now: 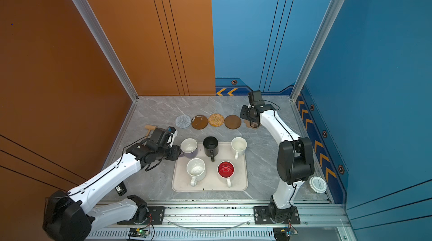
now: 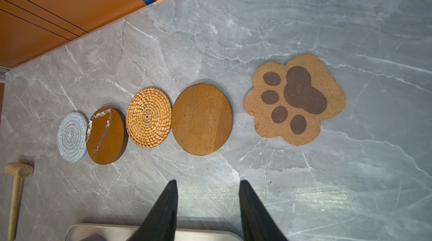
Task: Place cups on coasters
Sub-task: Pick up the cup from the tray.
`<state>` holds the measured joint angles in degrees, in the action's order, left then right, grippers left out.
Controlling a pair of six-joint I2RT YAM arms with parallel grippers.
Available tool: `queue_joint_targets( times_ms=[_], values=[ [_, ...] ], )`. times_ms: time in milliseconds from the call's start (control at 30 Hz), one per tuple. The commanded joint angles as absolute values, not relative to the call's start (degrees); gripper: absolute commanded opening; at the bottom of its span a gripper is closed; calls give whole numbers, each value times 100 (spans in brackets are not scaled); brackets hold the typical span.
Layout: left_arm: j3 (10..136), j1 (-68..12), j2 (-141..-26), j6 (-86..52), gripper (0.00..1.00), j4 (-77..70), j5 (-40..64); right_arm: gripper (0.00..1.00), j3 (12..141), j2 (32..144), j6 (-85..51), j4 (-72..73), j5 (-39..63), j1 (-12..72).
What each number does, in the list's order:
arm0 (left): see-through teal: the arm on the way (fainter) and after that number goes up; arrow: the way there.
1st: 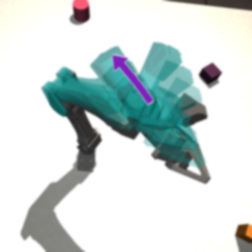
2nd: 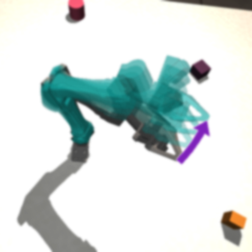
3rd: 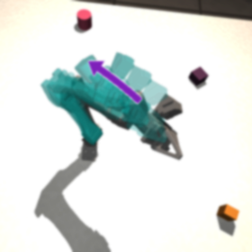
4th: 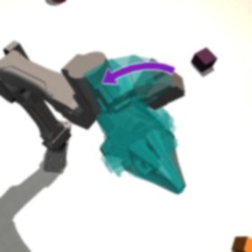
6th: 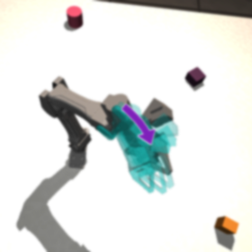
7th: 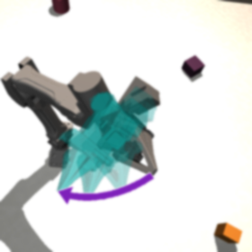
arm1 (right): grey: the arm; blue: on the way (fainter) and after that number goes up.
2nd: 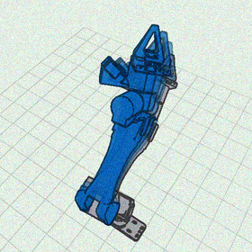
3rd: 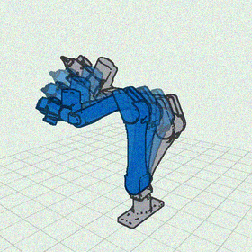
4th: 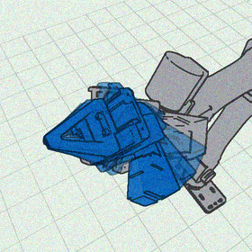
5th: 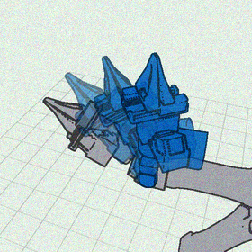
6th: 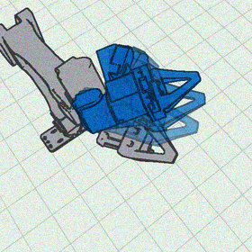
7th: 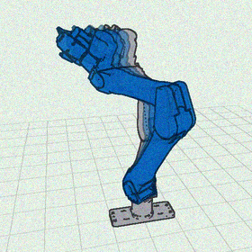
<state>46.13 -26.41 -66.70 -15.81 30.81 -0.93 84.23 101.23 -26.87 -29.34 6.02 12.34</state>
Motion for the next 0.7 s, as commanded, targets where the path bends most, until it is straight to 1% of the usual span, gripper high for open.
queue_joint_targets(
  times_ms=[0, 167, 400, 667],
  values=[
    [4610, -2490, -6857, -1209, 52, 2797, 80, 43, 8401, 9857, -2601, -2900, 677, 1237],
    [4565, -2365, -6971, -1043, 52, 2685, 188, 43, 8410, 9838, -2584, -2900, 712, 1204],
    [4212, -2380, -6756, -914, 52, 2295, 536, 43, 8414, 9835, -2567, -2900, 744, 1136],
    [4113, -2457, -6746, -842, 51, 2223, 264, 43, 8377, 9838, -2562, -2883, 781, 1092]
  ],
)
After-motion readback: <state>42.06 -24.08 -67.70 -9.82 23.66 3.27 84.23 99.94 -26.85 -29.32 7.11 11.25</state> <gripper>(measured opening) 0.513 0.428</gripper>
